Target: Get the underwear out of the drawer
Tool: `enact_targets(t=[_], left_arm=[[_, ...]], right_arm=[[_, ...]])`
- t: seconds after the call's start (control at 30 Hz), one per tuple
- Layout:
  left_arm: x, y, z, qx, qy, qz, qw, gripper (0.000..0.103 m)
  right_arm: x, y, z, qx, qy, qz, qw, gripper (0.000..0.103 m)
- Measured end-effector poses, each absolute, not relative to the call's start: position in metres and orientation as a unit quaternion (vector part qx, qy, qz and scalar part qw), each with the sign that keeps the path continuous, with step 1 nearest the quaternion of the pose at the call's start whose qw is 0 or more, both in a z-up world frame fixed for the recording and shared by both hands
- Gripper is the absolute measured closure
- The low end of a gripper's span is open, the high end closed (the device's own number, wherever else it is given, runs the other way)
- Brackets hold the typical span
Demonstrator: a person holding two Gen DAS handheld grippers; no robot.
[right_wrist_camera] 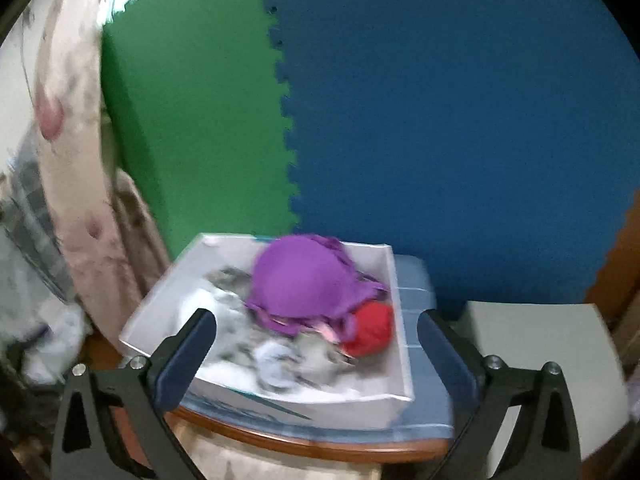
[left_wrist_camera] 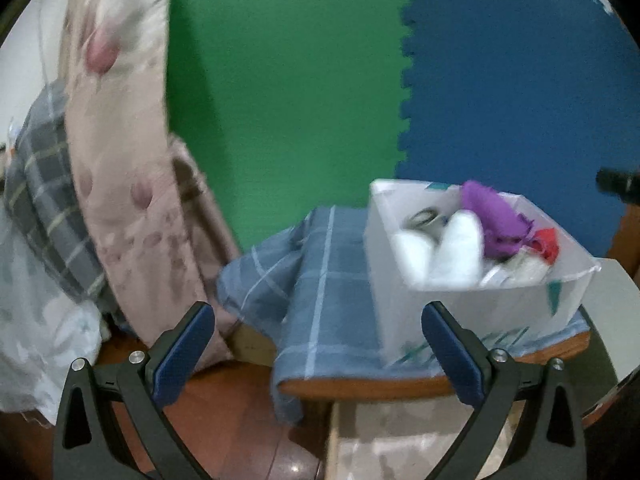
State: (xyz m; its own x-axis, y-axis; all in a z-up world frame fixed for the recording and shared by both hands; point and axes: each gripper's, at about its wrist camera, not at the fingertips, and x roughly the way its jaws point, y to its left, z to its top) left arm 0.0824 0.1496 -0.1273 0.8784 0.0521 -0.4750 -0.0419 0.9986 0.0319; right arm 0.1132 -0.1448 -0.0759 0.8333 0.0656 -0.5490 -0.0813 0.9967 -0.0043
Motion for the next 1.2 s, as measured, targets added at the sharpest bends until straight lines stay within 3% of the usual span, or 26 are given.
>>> enact_targets(t=[0.2, 0.43, 1.2], left_arm=[[0.116, 0.074, -0.092, 0.054, 0.316, 0.021, 0.947, 0.000], [0.108, 0.031, -0.072, 0.064, 0.314, 0.023, 0.947, 0.000], [0.100, 0.010, -0.062, 0.061, 0.310, 0.011, 0.949, 0.000]], right_arm=[[0.111, -0.150, -0.084, -0.039, 0.307, 0.002, 0.951, 0.000], [0.088, -0.163, -0.076, -0.041, 0.286, -0.018, 0.957, 0.000], [0.071, -0.179, -0.072, -0.014, 0.284, -0.001, 0.959, 0.000]])
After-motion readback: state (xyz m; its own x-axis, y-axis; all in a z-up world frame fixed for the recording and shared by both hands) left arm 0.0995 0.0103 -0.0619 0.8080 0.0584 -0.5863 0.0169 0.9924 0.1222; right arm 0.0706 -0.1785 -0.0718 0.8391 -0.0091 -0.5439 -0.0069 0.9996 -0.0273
